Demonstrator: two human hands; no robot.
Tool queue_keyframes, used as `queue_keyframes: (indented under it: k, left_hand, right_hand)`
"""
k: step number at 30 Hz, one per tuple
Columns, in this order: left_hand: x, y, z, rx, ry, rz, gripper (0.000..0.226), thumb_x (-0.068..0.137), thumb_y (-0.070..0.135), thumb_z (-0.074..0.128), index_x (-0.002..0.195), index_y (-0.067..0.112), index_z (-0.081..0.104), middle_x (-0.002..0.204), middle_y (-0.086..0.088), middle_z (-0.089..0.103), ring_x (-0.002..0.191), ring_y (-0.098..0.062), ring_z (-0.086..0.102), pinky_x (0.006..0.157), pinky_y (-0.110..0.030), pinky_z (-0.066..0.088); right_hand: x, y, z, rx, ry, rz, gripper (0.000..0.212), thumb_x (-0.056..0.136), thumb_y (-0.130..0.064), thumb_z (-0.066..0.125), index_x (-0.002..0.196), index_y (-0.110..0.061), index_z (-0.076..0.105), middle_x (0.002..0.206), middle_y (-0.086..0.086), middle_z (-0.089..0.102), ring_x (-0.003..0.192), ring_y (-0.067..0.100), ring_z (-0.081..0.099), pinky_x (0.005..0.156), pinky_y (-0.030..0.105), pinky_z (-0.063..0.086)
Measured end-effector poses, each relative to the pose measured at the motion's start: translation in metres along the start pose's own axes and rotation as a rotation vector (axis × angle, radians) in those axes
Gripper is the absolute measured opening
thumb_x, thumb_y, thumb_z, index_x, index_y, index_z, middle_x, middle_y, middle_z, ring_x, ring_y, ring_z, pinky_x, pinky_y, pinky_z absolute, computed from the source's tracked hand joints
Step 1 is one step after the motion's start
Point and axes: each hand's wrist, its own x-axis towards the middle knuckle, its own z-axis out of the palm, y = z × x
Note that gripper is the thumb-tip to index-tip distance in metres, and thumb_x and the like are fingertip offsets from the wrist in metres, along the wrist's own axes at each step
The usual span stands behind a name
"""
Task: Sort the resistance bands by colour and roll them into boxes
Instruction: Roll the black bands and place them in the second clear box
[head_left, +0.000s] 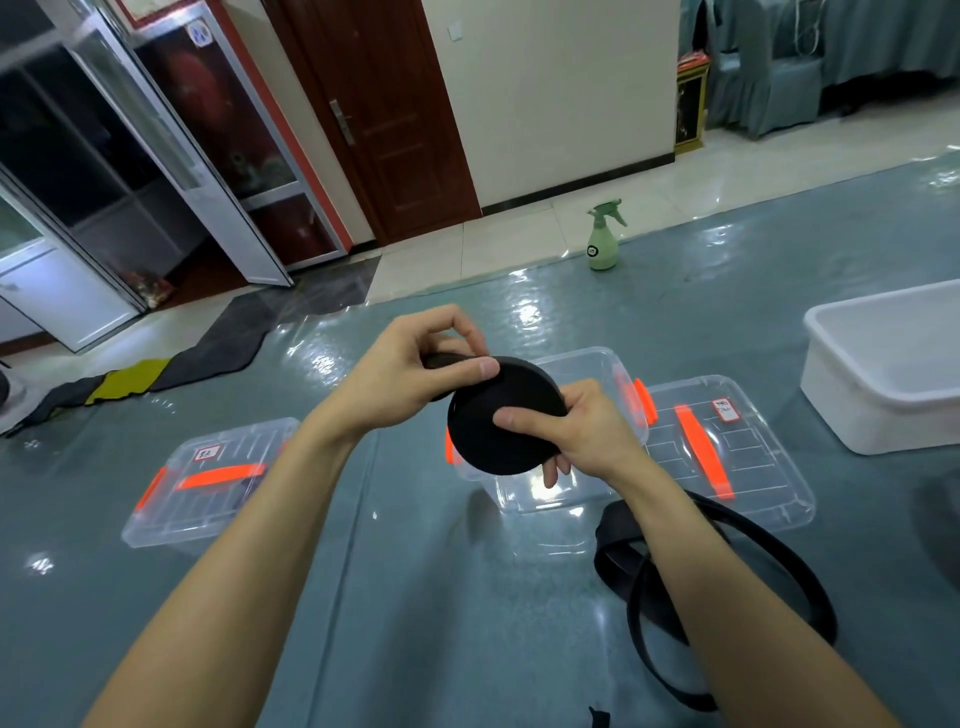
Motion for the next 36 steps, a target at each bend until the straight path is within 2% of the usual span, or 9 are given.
queue_keyframes:
  k: [3,6,10,12,15,17,19,32,36]
  left_hand:
    - [-0.004,-0.004,0.006,-0.078,0.097,0.027,0.010,0.101,0.017,0.076,0.110,0.013,0.077,0.105,-0.006,0.081,0.096,-0.021,0.077,0.081,-0.028,0.060]
    - [-0.006,-0.009,0.017,-0.106,0.197,0.057,0.018,0.103,0.016,0.071,0.120,0.014,0.079,0.114,-0.010,0.076,0.106,-0.030,0.074,0.085,-0.036,0.063]
    - [-0.006,-0.008,0.033,-0.217,0.387,0.064,0.014,0.099,0.012,0.076,0.110,0.019,0.072,0.104,-0.010,0.079,0.096,-0.027,0.074,0.082,-0.037,0.062]
    - [-0.005,-0.010,0.038,-0.243,0.426,0.072,0.013,0.098,0.010,0.077,0.104,0.019,0.072,0.105,-0.011,0.081,0.098,-0.037,0.075,0.081,-0.037,0.063]
    - [-0.004,-0.010,0.043,-0.242,0.466,0.047,0.011,0.094,0.025,0.080,0.104,0.022,0.078,0.108,-0.012,0.081,0.099,-0.032,0.076,0.082,-0.034,0.063]
    - [-0.004,-0.012,0.046,-0.241,0.483,0.034,0.015,0.096,0.031,0.076,0.109,0.023,0.080,0.108,-0.012,0.081,0.100,-0.023,0.076,0.081,-0.034,0.064]
    - [-0.002,-0.013,0.046,-0.253,0.505,0.033,0.012,0.103,0.023,0.073,0.111,0.023,0.081,0.104,-0.006,0.083,0.099,-0.018,0.079,0.080,-0.030,0.065]
    - [0.004,-0.012,0.052,-0.318,0.584,-0.061,0.005,0.097,0.019,0.081,0.100,0.023,0.082,0.094,-0.010,0.083,0.087,-0.023,0.080,0.073,-0.027,0.063]
    - [0.001,-0.016,0.060,-0.334,0.516,-0.079,0.013,0.100,0.018,0.079,0.111,0.024,0.082,0.093,-0.021,0.078,0.087,-0.024,0.078,0.079,-0.036,0.067]
  right_hand:
    - [0.001,-0.001,0.001,0.072,0.061,-0.005,0.054,0.071,-0.062,0.089,0.070,-0.009,0.079,0.056,0.022,0.068,0.037,0.032,0.060,0.040,0.026,0.040]
    - [0.001,-0.001,0.003,0.135,0.118,0.006,0.056,0.070,-0.060,0.089,0.072,-0.005,0.079,0.057,0.019,0.068,0.037,0.034,0.060,0.040,0.028,0.039]
    - [0.003,0.000,0.007,0.243,0.191,0.003,0.060,0.071,-0.057,0.089,0.075,0.002,0.077,0.057,0.018,0.066,0.037,0.034,0.059,0.038,0.028,0.039]
    - [0.003,0.000,0.009,0.274,0.213,-0.001,0.058,0.072,-0.056,0.089,0.077,0.001,0.078,0.059,0.018,0.068,0.037,0.034,0.059,0.039,0.028,0.040]
    - [0.004,0.001,0.010,0.319,0.233,-0.008,0.050,0.075,-0.055,0.088,0.075,-0.005,0.080,0.062,0.017,0.070,0.037,0.035,0.060,0.037,0.028,0.040]
    - [0.004,0.001,0.009,0.336,0.241,-0.007,0.046,0.075,-0.054,0.088,0.072,-0.009,0.080,0.062,0.016,0.070,0.037,0.035,0.060,0.037,0.027,0.040]
    - [0.004,0.002,0.008,0.330,0.233,-0.007,0.047,0.075,-0.054,0.088,0.072,-0.008,0.080,0.062,0.015,0.070,0.037,0.034,0.061,0.036,0.027,0.040]
    - [0.006,0.005,0.006,0.366,0.256,-0.013,0.050,0.077,-0.056,0.087,0.073,-0.006,0.079,0.055,0.014,0.067,0.036,0.032,0.061,0.038,0.026,0.041]
    - [0.009,0.012,0.004,0.416,0.284,0.003,0.064,0.068,-0.067,0.091,0.081,-0.005,0.081,0.065,0.021,0.069,0.039,0.035,0.062,0.039,0.028,0.042]
